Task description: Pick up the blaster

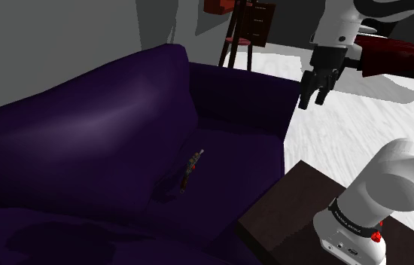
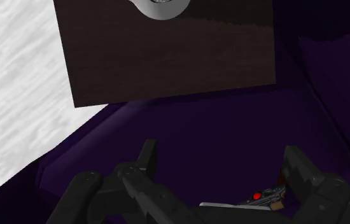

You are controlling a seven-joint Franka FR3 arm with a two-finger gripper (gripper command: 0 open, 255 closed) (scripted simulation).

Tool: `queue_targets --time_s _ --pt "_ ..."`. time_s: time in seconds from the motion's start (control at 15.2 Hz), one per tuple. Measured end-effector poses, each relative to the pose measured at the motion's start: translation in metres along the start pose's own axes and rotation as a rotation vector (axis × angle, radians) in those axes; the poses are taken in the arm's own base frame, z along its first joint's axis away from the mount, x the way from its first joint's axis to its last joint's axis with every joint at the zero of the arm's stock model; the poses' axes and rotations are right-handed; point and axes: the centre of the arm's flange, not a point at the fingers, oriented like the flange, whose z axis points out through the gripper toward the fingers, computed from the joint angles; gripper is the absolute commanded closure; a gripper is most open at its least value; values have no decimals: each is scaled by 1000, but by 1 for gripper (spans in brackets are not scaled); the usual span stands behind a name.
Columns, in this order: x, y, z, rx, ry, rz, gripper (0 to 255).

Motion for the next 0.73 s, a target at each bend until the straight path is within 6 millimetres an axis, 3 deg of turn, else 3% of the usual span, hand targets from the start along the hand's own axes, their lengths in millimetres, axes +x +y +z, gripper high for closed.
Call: queue_targets --time_s 0.2,0.73 --pt "9 -9 10 0 -1 25 0" --pt "71 -62 72 3 -6 191 0"
